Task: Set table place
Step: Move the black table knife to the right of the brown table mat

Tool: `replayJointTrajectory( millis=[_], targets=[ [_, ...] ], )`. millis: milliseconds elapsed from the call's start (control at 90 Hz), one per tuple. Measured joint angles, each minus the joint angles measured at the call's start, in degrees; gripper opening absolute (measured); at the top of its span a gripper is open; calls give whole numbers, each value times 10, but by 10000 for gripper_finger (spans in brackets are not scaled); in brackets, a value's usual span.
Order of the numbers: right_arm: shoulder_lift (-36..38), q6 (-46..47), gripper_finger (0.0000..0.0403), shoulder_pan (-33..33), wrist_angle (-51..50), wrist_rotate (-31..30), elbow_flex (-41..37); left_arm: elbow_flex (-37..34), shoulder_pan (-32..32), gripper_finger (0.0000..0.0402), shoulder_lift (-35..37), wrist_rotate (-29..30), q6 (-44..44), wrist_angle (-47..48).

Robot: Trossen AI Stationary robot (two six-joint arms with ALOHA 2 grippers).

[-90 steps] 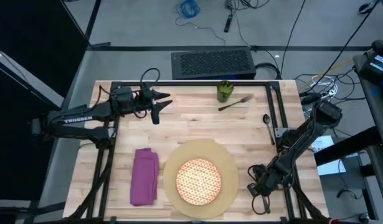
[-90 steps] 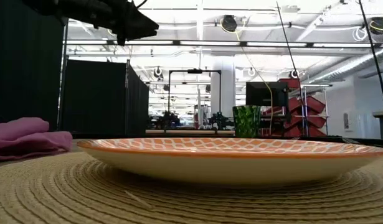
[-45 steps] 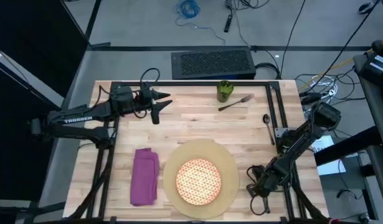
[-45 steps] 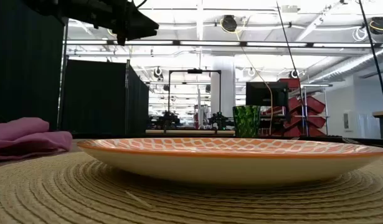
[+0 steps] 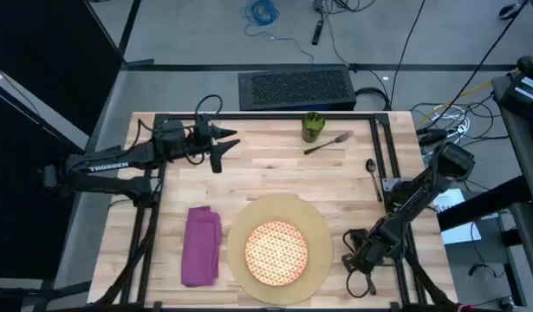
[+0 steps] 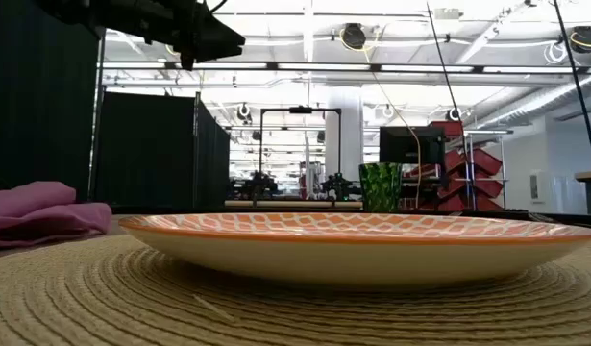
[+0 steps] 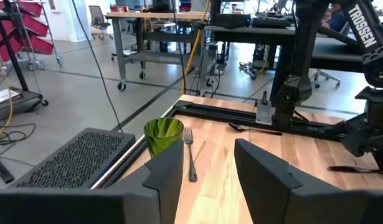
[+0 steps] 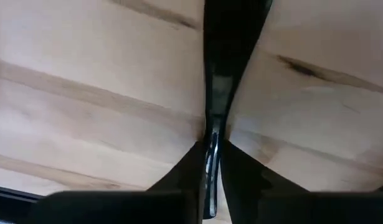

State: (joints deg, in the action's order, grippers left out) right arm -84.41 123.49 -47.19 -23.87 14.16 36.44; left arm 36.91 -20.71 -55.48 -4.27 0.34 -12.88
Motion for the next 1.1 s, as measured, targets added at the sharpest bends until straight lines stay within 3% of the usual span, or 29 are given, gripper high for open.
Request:
replayJointTrajectory(
  millis=[567,900,1100],
  targets=[
    [-14,-77,12,131,-1,-68,1,0,0,132,0,0,0,3],
    [-19,-90,13,138,1,-68,1,0,0,132,0,0,1,9],
    [-1,-127,38,147,-30,-82,12,0,0,132,0,0,1,9]
  ],
)
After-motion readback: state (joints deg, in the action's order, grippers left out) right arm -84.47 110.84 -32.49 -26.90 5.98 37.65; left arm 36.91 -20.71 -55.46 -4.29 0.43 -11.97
